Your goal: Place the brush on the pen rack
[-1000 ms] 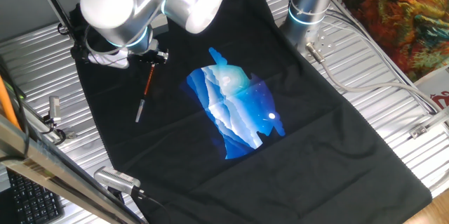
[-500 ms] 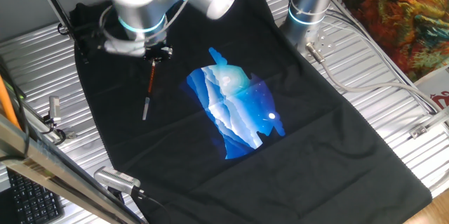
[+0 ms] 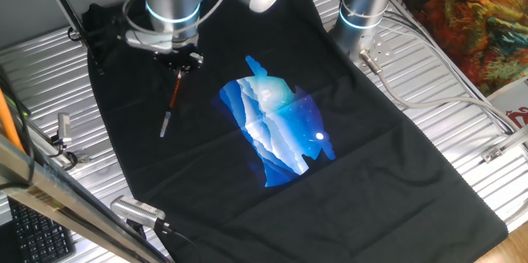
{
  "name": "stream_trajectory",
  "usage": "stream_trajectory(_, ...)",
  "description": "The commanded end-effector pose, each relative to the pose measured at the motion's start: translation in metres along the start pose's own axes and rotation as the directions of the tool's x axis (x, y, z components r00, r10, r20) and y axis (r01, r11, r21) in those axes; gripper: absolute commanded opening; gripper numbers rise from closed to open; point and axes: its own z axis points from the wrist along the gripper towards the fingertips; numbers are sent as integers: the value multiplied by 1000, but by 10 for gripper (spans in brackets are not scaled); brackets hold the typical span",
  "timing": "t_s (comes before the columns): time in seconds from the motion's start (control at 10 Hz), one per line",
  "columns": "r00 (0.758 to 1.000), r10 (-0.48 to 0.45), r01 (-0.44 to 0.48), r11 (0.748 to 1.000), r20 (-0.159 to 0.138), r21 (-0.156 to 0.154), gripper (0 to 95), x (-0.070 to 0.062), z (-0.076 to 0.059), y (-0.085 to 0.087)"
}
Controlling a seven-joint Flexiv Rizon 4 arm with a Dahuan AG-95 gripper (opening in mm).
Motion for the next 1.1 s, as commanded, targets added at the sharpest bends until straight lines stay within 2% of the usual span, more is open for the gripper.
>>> stream_trajectory(0.1, 998, -24, 21, 999, -64, -42, 0, -2, 1, -1)
stream_trajectory(0.5, 996, -42, 38, 998, -82, -49, 0, -1, -1, -1)
stream_trajectory(0.8, 993, -42, 39, 999, -106, -36, 0, 2, -3, -2)
stream_trajectory(1.0, 992, -57, 53, 998, -116, -33, 0, 12, -7, -4)
stream_trajectory(1.1, 990, -77, 73, 997, -122, -36, 0, 21, -11, -8)
